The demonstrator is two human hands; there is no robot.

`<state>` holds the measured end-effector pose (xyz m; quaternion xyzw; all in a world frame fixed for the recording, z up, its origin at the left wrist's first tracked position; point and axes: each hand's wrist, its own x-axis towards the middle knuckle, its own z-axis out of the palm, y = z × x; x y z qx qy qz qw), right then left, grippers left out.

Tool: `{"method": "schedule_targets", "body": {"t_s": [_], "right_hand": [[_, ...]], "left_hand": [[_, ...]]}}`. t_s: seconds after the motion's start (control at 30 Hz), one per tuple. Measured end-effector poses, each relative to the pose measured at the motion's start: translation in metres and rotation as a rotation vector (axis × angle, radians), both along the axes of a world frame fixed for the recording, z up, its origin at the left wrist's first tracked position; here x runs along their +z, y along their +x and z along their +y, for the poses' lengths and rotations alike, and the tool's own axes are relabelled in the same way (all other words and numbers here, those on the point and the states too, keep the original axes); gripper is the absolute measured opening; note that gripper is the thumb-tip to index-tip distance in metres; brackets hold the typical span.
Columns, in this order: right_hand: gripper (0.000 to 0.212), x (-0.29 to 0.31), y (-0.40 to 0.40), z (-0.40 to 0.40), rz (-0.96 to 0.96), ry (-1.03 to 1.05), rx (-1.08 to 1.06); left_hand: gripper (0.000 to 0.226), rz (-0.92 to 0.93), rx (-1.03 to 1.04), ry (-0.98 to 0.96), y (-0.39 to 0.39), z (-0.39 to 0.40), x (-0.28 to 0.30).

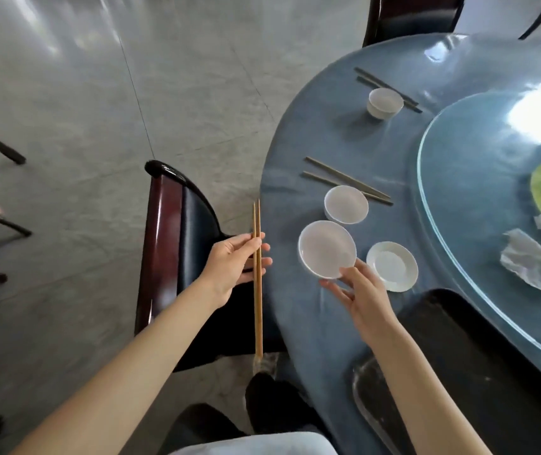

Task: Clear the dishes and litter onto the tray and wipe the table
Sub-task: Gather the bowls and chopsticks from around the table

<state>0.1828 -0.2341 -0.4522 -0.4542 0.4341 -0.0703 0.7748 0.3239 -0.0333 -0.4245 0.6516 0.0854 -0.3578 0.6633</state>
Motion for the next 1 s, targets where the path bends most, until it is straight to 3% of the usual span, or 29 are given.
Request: {"method": "schedule_targets", "body": {"t_s": [0.3, 0.7, 1.0], "right_hand": [[0.032, 0.011, 0.083, 0.073, 0.093, -0.011, -0.078], [0.033, 0.013, 0.174, 0.237, 0.095, 0.084, -0.649], [0.033, 0.025, 0.203, 0.263, -0.001, 0.047, -0.854]], "left_hand": [[0.019, 0.067, -0.125, -0.059, 0.106, 0.035, -0.006], [0.020, 0.149, -0.537, -0.072, 0.243, 0.102, -0.006], [0.020, 0.134, -0.800, -0.106, 0.302, 0.070, 0.014]]}}
